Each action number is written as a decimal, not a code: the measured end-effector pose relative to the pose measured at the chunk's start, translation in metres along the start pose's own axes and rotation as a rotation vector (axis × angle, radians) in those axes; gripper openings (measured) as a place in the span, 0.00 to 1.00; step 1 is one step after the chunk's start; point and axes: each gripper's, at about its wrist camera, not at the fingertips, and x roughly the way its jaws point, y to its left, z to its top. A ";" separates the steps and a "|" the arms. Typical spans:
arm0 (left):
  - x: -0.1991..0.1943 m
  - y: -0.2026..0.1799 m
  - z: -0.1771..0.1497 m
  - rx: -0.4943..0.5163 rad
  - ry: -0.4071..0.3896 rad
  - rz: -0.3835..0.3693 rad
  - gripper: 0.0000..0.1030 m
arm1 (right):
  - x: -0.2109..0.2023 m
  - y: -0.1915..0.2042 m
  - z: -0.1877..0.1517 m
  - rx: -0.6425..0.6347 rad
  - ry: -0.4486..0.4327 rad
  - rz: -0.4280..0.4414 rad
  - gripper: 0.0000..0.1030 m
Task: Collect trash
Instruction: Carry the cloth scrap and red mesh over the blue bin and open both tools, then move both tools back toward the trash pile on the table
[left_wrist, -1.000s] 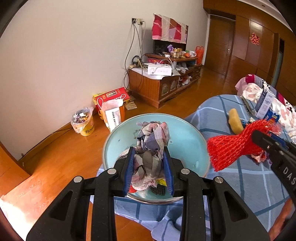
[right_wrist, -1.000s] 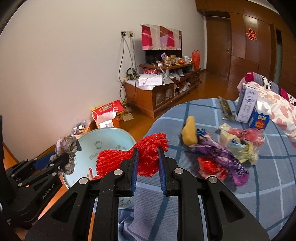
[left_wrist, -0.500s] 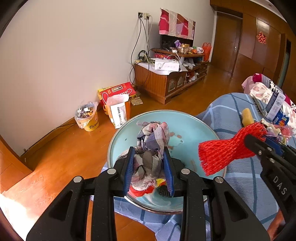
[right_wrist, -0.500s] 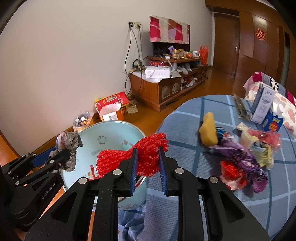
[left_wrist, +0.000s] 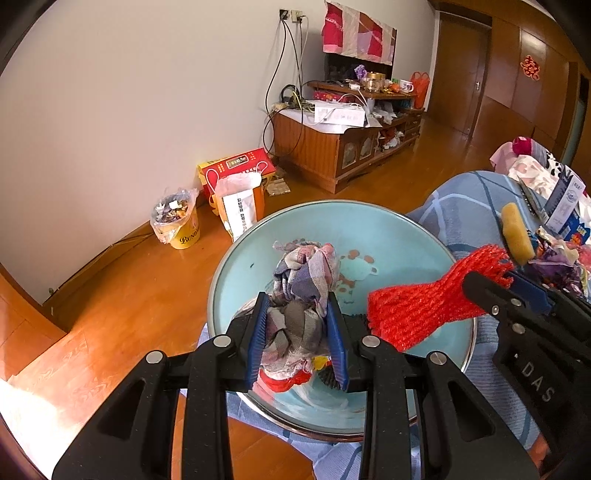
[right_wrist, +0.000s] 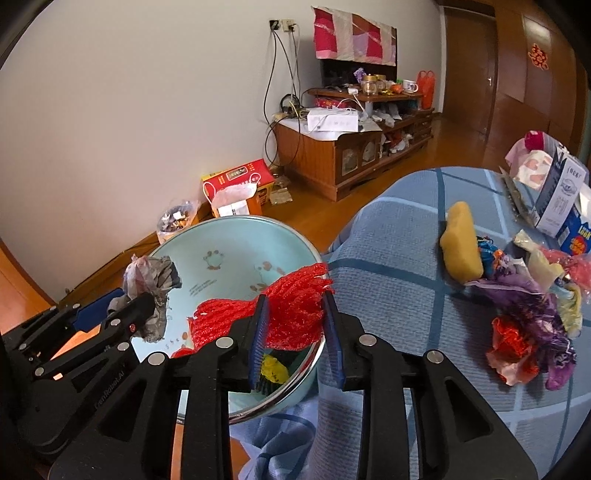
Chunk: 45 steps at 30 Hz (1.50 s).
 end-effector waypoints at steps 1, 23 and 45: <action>0.001 0.000 0.000 0.001 0.002 0.001 0.30 | 0.000 -0.001 0.000 0.003 -0.004 0.004 0.30; 0.003 -0.008 -0.001 0.012 0.004 0.027 0.49 | -0.045 -0.037 -0.002 0.120 -0.103 -0.041 0.58; -0.054 -0.049 -0.004 0.061 -0.067 0.004 0.81 | -0.105 -0.099 -0.026 0.256 -0.188 -0.168 0.88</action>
